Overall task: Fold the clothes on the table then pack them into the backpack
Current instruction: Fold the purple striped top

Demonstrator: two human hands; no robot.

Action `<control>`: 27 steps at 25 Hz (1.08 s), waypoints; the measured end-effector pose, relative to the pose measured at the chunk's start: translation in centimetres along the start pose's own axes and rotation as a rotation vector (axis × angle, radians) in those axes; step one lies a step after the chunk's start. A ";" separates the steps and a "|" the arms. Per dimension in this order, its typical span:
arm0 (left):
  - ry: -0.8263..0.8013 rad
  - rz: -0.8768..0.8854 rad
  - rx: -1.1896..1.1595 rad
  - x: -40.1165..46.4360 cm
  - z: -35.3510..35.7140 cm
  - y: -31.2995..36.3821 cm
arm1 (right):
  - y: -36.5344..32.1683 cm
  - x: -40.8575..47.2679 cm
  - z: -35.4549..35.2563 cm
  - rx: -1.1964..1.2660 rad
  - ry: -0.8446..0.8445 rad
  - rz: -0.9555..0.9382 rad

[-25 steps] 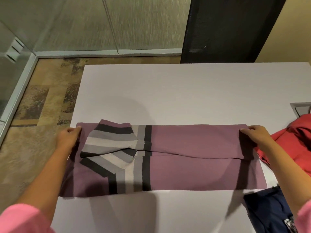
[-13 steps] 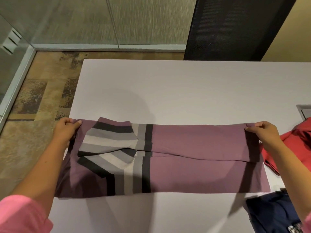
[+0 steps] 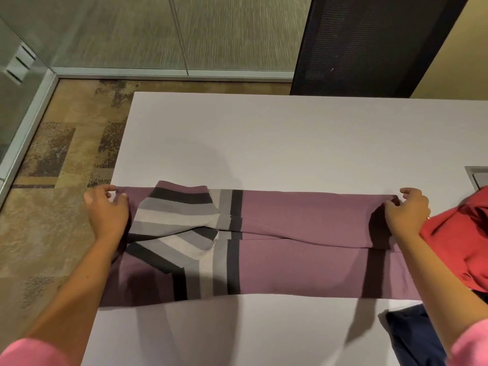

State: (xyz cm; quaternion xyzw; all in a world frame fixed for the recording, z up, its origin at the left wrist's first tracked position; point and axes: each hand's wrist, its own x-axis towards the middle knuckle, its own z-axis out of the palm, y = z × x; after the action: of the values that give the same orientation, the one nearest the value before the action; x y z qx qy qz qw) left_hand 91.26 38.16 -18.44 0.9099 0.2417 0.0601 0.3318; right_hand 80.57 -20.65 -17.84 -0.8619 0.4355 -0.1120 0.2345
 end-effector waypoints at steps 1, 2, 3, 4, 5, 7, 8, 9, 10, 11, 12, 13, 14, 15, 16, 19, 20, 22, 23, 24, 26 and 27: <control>-0.021 0.098 0.021 -1.0 0.0 0.4 | -0.7 -1.1 0.3 -0.027 0.032 -0.076; -0.073 0.172 0.057 -2.0 0.0 0.7 | -1.5 -2.6 0.9 -0.028 0.038 -0.159; -0.135 0.205 0.118 -2.9 0.1 0.8 | -2.6 -4.3 1.5 -0.013 0.021 -0.242; -0.183 0.198 0.190 -3.5 0.2 0.7 | -3.8 -6.2 2.2 0.006 -0.010 -0.315; -0.205 0.157 0.244 -4.0 0.1 0.7 | -5.2 -8.4 2.8 0.031 -0.057 -0.375; -0.242 0.077 0.266 -4.8 -0.6 0.8 | -8.5 -13.1 3.9 0.113 -0.190 -0.455; -0.271 0.059 0.227 -5.1 -1.1 0.8 | -10.2 -15.4 4.5 0.160 -0.279 -0.481; -0.306 0.051 0.170 -5.3 -1.5 0.6 | -11.9 -17.5 5.1 0.194 -0.379 -0.509; -0.337 0.051 0.117 -5.4 -2.0 0.5 | -13.2 -19.3 5.8 0.217 -0.479 -0.538; -0.357 0.051 0.076 -5.5 -2.4 0.2 | -14.7 -20.9 6.6 0.235 -0.573 -0.552; -0.376 0.052 0.044 -5.5 -2.8 -0.1 | -15.9 -22.1 7.3 0.252 -0.659 -0.539; -0.400 0.046 -0.009 -5.5 -3.1 -0.4 | -17.3 -23.1 7.7 0.261 -0.730 -0.503; -0.438 0.009 -0.107 -5.6 -3.5 -0.5 | -18.5 -23.8 8.2 0.277 -0.793 -0.441; -0.487 -0.054 -0.234 -5.8 -3.8 -0.6 | -19.6 -24.5 8.4 0.307 -0.859 -0.355; -0.540 -0.123 -0.344 -6.0 -4.1 -0.8 | -20.6 -25.0 8.6 0.348 -0.918 -0.258; -0.671 -0.216 -0.483 -7.0 -4.8 -1.3 | -22.1 -25.5 9.1 0.372 -1.005 -0.086; -0.698 -0.222 -0.505 -7.4 -4.9 -1.5 | -22.2 -25.5 9.2 0.358 -0.996 -0.078; -0.709 -0.254 -0.540 -8.0 -4.9 -2.0 | -21.9 -25.4 9.2 0.384 -0.981 -0.074; -0.696 -0.271 -0.524 -8.2 -4.9 -2.4 | -21.7 -25.5 9.0 0.402 -0.982 -0.062; -0.678 -0.280 -0.487 -8.3 -5.0 -3.0 | -21.4 -25.6 8.7 0.405 -0.989 -0.056; -0.651 -0.253 -0.382 -8.5 -4.8 -4.3 | -20.6 -26.0 8.3 0.340 -1.017 -0.108; -0.648 -0.215 -0.324 -8.6 -4.8 -4.8 | -20.1 -26.1 8.2 0.270 -1.009 -0.181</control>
State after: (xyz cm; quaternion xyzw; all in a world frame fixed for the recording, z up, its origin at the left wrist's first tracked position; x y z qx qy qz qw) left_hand 80.51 39.96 -17.36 0.7867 0.2058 -0.2285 0.5352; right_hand 82.29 13.09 -14.52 -0.8049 0.1741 0.2416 0.5132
